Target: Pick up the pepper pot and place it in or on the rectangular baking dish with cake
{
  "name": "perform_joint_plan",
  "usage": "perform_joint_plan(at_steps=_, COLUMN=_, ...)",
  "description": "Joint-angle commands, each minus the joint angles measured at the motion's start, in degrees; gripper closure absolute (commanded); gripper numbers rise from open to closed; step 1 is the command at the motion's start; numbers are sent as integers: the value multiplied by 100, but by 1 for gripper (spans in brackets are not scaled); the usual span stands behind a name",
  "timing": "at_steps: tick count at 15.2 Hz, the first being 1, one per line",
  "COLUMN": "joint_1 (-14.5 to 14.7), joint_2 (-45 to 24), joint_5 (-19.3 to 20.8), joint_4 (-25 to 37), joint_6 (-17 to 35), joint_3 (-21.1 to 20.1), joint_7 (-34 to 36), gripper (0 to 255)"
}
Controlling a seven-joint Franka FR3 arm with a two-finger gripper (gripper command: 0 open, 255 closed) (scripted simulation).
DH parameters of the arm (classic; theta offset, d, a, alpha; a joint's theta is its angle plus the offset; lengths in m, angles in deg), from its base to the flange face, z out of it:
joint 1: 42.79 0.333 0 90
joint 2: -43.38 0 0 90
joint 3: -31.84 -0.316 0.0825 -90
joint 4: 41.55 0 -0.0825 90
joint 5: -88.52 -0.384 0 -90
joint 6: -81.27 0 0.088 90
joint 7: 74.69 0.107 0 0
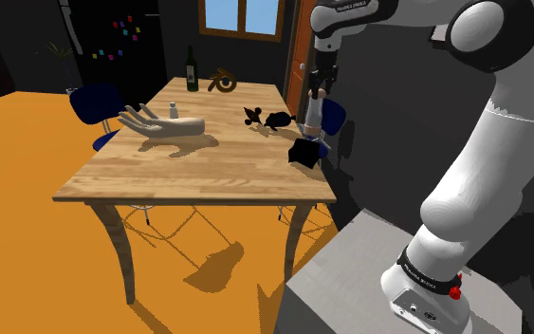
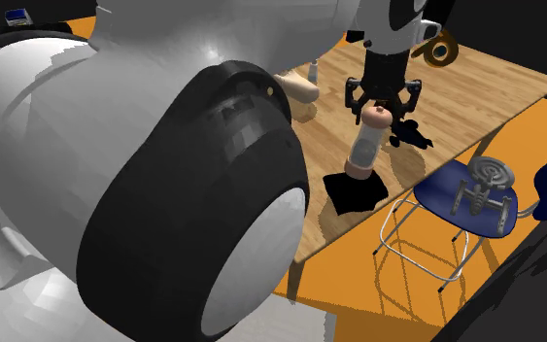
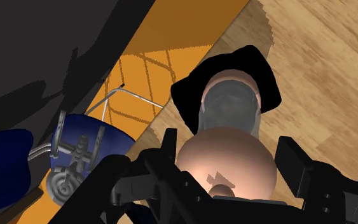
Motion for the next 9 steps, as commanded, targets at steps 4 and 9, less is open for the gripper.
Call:
perform_joint_plan(at_steps=4, joint_1=-5, joint_2=-7, joint_5=15, joint_4=-399, joint_6=407, joint_3=4, joint_7=52, gripper=255)
perform_joint_plan(at_steps=9, joint_1=-9, joint_2=-42, joint_5=30, joint_4=-719, joint_6=759, joint_3=7, joint_7=98, gripper=255)
